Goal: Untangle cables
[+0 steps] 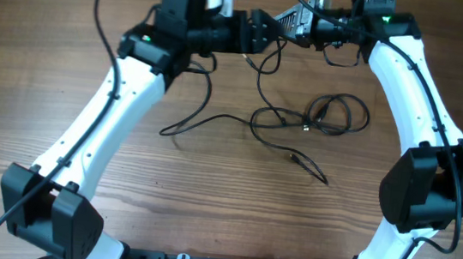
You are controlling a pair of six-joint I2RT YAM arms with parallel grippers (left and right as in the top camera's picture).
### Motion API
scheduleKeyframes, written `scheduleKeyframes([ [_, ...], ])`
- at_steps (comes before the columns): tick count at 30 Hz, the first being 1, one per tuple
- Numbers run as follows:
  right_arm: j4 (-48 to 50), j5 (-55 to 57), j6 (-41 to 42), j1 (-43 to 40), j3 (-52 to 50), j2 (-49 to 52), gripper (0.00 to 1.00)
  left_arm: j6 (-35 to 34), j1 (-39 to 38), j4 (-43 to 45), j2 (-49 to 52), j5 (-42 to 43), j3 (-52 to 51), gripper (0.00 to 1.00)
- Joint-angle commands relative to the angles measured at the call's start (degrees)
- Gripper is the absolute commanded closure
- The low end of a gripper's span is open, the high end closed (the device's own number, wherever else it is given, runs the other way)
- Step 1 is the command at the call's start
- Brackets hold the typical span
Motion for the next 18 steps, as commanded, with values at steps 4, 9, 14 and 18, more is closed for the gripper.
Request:
scheduleKeyframes([
  [4, -8.5, 20.2, 1.1, -0.1, 0.4, 0.5, 0.96, 4.4, 6.3, -8.3, -0.4, -1.7, 0.1, 0.22],
  [9, -16.4, 38.2, 1.3, 0.0, 0.3, 0.6, 0.82, 6.0, 7.5, -11.0, -0.4, -2.3, 0.1, 0.22],
  [14, -15.7, 41.0, 1.3, 0.0, -1.6, 0.7, 0.73, 6.0, 7.4, -10.9, -0.3, -2.6, 0.1, 0.23],
  [18, -11.4, 40.9, 1.4, 1.4, -5.6, 0.7, 0.51, 6.0, 7.4, -11.0, -0.3, -2.6, 0.1, 0.23],
])
